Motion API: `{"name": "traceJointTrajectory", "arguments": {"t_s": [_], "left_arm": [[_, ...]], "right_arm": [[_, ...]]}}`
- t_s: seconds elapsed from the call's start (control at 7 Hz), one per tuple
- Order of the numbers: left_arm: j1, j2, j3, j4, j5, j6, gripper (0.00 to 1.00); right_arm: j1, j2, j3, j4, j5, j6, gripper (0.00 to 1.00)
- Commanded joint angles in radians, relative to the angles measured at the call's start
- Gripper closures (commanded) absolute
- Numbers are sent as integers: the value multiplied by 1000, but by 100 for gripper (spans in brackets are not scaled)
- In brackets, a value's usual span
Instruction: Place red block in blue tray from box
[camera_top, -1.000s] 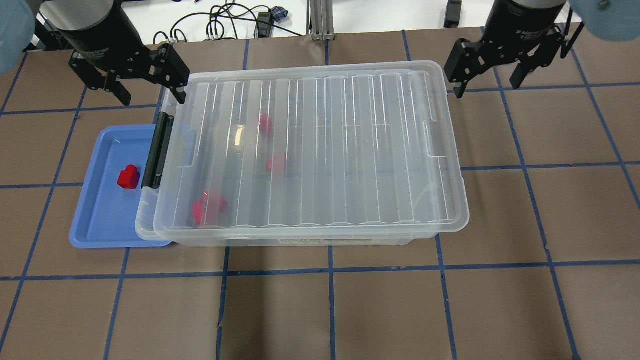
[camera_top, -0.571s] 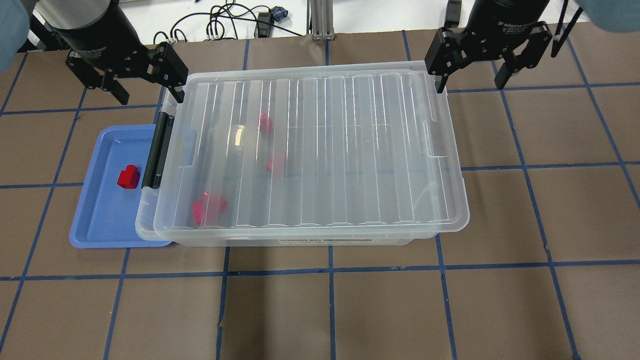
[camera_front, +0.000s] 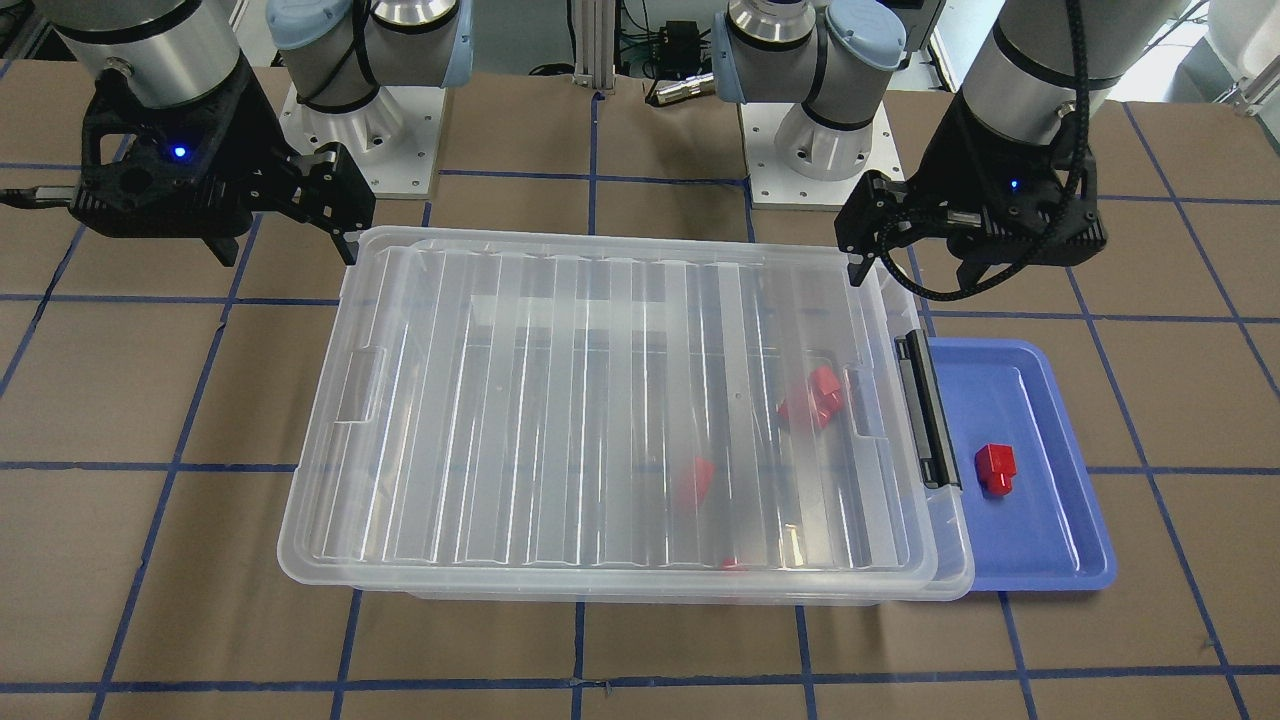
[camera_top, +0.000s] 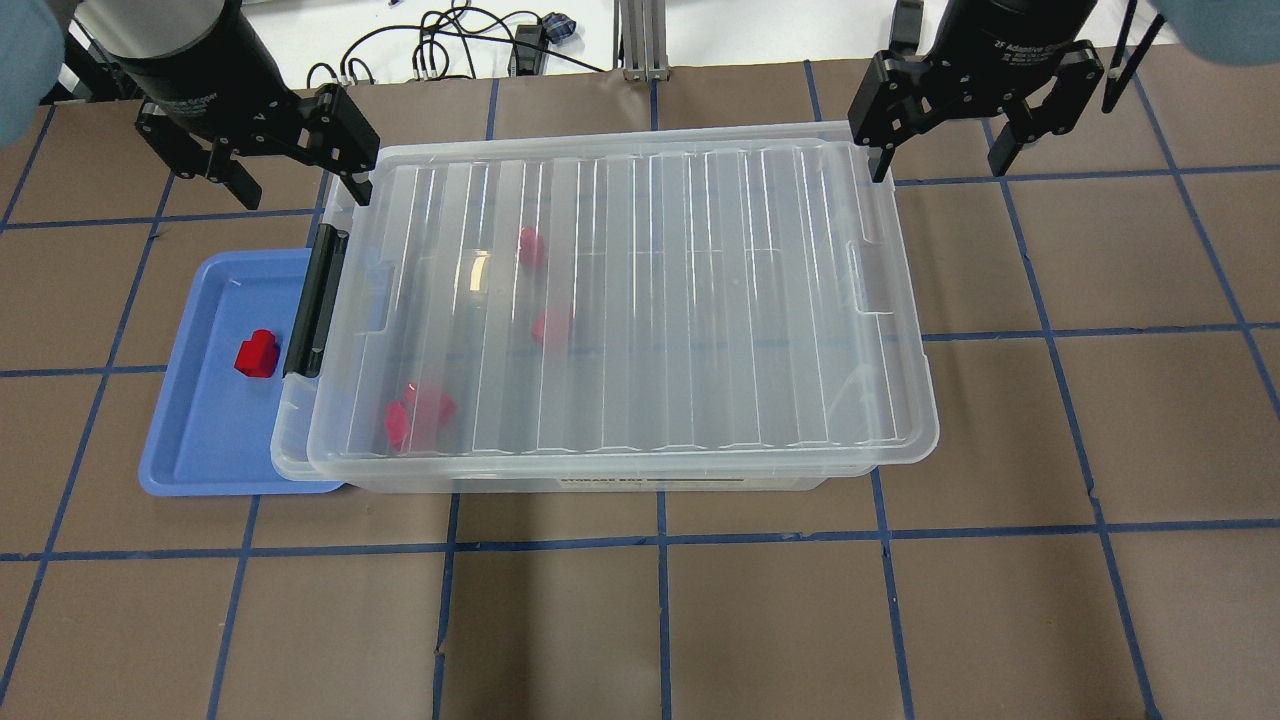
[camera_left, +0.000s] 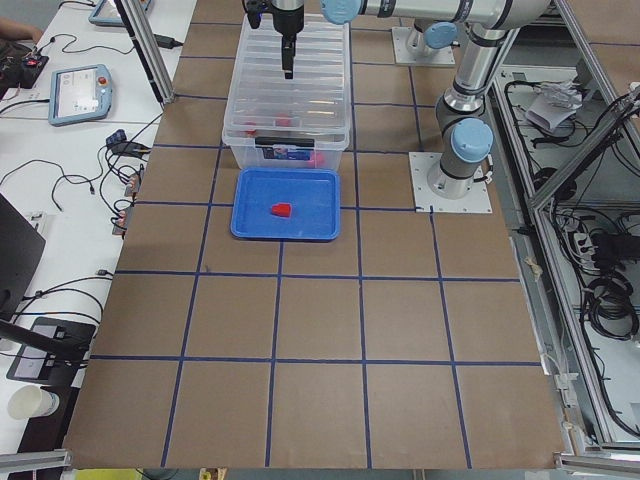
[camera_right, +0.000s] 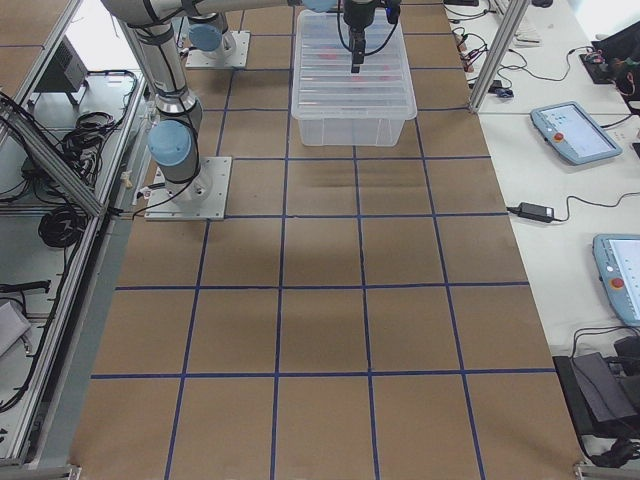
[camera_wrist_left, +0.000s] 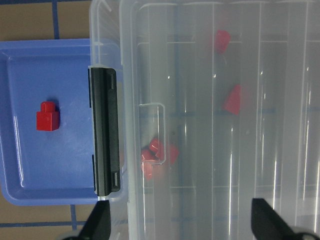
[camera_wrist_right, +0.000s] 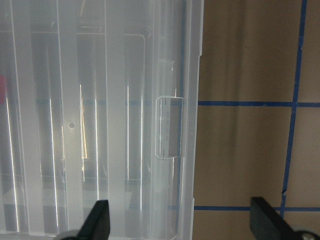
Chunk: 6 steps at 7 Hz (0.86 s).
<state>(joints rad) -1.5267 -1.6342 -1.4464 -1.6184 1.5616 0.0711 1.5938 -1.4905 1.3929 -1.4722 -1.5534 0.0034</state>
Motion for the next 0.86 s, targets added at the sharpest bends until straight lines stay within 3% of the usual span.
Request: {"name": "traceJointTrajectory", "arguments": {"t_s": [0.0, 0.71], "left_arm": [[-4, -6, 0, 3, 0, 1, 0], [-6, -6, 0, 8, 3, 2, 0]], "right_arm": [[0, 1, 1, -3, 1, 0, 0], [0, 1, 0, 1, -8, 0, 0]]}}
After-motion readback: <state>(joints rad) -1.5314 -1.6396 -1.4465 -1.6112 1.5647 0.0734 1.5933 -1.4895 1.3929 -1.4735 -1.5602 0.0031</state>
